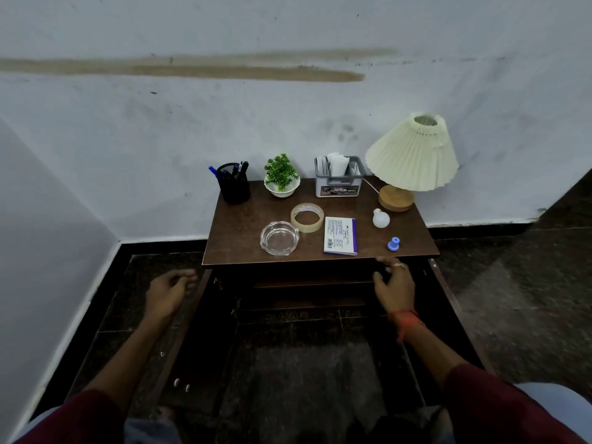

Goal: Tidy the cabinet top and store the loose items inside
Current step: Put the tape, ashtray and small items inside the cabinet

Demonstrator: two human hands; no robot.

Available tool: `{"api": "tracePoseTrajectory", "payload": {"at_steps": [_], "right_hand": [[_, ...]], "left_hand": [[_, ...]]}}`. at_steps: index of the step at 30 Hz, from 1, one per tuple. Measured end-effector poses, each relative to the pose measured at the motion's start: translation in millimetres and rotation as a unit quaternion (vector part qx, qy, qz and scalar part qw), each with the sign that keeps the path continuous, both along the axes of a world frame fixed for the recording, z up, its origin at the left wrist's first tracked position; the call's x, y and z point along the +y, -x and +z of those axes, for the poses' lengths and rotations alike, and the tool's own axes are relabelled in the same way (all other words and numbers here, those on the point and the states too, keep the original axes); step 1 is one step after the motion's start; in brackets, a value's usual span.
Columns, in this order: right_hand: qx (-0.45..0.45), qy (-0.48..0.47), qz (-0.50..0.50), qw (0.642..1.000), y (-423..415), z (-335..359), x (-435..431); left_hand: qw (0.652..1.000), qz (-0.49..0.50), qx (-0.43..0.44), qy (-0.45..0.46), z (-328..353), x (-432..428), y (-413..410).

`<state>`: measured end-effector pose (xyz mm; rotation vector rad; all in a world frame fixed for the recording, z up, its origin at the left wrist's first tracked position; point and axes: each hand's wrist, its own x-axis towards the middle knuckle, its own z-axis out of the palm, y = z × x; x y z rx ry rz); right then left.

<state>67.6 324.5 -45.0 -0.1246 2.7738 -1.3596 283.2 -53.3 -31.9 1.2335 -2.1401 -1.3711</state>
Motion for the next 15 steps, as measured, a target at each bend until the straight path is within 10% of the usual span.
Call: {"api": "tracePoseTrajectory", "payload": {"at_steps": [15], "right_hand": [[-0.209, 0.145, 0.089, 0.963, 6, 15, -153]], "left_hand": [[0.98, -0.024, 0.051, -0.189, -4, 48, 137]]}}
